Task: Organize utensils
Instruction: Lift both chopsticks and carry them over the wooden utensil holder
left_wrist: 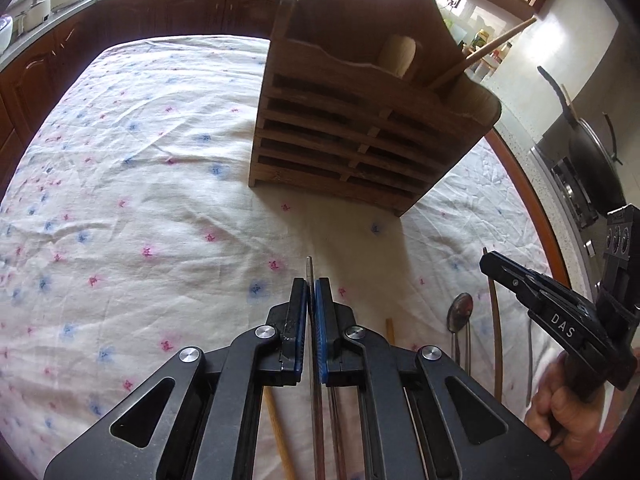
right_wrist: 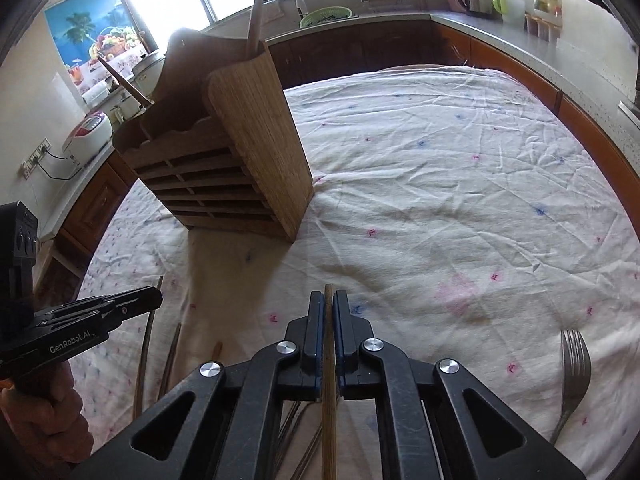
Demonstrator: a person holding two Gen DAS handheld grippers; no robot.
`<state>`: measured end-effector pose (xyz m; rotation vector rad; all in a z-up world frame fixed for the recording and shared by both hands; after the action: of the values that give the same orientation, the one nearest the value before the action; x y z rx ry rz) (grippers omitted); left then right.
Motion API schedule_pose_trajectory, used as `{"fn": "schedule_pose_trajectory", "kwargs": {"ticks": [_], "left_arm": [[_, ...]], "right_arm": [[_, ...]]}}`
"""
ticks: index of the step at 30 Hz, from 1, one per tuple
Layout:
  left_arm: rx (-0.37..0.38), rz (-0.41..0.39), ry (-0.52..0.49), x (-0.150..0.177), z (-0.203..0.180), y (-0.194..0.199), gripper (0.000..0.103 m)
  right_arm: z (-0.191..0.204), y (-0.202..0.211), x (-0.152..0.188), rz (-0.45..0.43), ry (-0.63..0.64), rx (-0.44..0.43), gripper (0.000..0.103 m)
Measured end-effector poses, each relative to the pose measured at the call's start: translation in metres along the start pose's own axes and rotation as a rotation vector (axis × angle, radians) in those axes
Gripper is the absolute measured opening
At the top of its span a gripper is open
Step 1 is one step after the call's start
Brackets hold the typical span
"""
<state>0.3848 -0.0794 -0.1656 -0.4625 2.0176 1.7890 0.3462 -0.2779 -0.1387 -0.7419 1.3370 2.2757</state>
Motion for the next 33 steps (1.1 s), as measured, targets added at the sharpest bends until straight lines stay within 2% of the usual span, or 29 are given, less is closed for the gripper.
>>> {"fn": "schedule_pose_trajectory", "kwargs": {"ticks": [7,20,33], "left_arm": [[0.040,-0.069,0.028,0.004,0.015,0.052,0.003],[0.085,-0.198,0.028,0.026,0.011,0.142,0.003],[0.100,-0.270,0.065,0.062,0.020,0.187,0.003]], "right_arm": [[0.023,0.038,-0.010,-0.072,0.030,-0.037,0.005],[0.067,0.106,-0.007,-0.187,0.112,-0.065,0.005],[0.092,0.154,0.012,-0.270,0.165,-0.073,0.005]]}}
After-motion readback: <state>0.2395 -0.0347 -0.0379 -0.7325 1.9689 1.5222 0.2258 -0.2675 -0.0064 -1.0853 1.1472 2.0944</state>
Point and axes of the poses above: each gripper's, at about its wrist camera, not at the fingertips, and y roughly against the way its jaws point, z to its left, x to its underside, the point moved 10 cm from there along -y, roughly the way its jaws point, and after that the axes turned 13 degrees about -x, right-handed, at the moved point
